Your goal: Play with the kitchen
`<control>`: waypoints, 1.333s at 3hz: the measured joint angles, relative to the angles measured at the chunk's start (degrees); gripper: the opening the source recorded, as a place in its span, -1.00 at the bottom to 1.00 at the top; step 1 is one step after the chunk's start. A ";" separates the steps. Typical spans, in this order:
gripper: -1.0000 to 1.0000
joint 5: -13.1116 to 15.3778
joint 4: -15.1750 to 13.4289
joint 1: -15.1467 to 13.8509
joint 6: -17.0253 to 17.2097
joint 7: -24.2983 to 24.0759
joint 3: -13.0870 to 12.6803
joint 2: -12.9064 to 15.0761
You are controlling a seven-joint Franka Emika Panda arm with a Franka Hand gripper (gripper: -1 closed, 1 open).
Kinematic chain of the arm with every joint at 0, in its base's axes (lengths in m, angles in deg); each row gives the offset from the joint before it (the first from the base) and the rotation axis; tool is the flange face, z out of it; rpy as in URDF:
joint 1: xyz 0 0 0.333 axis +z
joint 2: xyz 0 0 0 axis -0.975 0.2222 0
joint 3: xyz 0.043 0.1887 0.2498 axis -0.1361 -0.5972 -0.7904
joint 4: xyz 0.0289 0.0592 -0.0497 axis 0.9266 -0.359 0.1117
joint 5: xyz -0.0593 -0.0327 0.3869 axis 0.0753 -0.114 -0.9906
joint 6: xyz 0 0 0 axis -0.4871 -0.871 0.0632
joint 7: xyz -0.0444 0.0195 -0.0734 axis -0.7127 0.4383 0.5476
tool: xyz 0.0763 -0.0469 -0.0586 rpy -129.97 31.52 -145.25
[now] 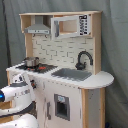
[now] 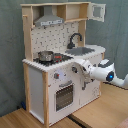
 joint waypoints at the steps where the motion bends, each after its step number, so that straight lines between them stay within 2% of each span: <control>1: -1.00 0.00 -0.02 0.03 0.00 -6.18 0.00 0.00; 2: -1.00 -0.01 0.09 0.19 0.00 -12.00 0.00 0.00; 3: -1.00 -0.02 0.11 0.25 0.01 -12.10 0.01 0.00; 4: 1.00 -0.03 0.13 0.29 0.03 -12.15 0.02 0.00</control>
